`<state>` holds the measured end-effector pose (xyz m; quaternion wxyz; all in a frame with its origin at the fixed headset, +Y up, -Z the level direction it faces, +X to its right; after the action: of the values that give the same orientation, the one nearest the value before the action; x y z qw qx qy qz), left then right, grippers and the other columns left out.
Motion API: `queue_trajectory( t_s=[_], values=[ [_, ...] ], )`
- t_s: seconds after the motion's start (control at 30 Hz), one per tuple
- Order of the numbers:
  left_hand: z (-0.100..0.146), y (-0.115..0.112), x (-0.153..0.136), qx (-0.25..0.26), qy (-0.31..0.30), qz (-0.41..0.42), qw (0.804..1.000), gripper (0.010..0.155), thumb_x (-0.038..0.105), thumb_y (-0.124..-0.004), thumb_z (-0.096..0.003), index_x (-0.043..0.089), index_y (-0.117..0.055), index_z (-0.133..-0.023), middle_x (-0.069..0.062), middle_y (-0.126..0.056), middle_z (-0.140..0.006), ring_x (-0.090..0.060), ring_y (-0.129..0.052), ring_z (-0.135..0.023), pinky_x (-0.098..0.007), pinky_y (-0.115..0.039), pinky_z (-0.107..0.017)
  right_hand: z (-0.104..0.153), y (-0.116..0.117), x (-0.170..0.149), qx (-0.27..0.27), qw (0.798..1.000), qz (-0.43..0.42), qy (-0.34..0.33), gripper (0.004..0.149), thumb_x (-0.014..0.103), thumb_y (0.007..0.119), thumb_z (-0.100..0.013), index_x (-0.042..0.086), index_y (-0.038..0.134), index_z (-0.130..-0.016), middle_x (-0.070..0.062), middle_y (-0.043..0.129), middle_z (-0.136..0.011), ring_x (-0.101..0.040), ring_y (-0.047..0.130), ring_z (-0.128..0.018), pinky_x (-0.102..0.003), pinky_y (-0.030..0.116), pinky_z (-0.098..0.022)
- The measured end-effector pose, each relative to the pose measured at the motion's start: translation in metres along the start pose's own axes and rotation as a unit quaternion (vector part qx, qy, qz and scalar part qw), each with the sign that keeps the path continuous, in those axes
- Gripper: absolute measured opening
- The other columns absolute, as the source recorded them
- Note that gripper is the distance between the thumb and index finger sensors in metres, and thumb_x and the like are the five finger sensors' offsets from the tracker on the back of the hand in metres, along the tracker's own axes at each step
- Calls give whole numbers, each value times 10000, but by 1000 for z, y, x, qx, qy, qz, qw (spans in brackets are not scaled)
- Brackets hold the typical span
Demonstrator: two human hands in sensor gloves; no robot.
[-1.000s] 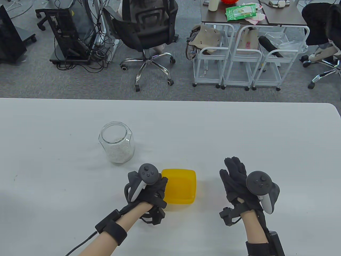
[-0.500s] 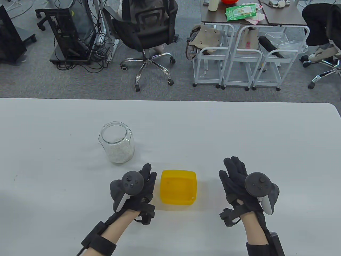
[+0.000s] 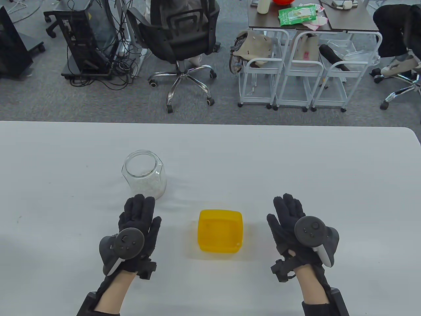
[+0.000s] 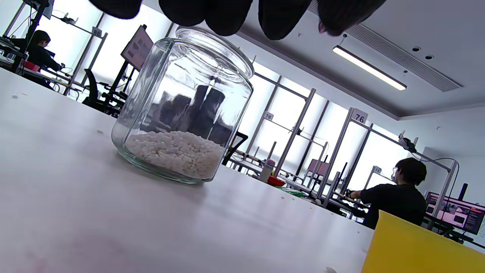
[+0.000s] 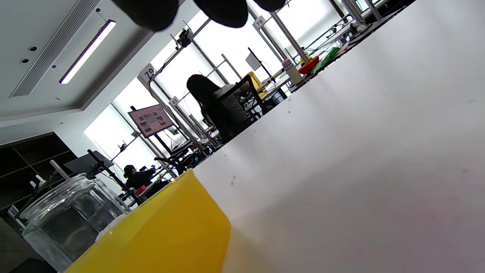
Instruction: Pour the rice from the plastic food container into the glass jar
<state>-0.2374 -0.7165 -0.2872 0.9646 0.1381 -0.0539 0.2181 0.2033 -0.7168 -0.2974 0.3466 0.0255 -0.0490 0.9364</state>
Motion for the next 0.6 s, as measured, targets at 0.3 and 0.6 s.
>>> queue_trajectory(
  t_s=[0.3,0.6],
  values=[
    [0,6,-3,2,-11,-14,1000,639,517,-551,-564,276,-480,-1152,-155,-406,-1252,-439,-398,-1132,-673,-452,-742,3,5,9,-20,997,69,-25,659,429,639,-597,118,476,-1154,-200,313,-1195,-505,189,-1071,-640,276,-708],
    [-1,12,-10,2,-1,-5,1000,648,524,-547,-564,276,-463,-1156,-158,-363,-1256,-440,-352,-1135,-681,-424,-743,3,11,7,-7,998,66,-19,663,430,638,-597,118,467,-1155,-205,304,-1192,-508,184,-1067,-644,271,-704]
  ],
)
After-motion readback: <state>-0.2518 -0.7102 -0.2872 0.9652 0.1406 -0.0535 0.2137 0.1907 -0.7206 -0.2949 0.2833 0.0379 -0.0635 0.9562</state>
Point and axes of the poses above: the tracker on the back of each hand, its own x axis roughly to the thumb side, its own z axis roughly from the fingertips to the wrist, y = z × x, the point moved 2 cm from there along -z, roughly from the wrist to the fingertips
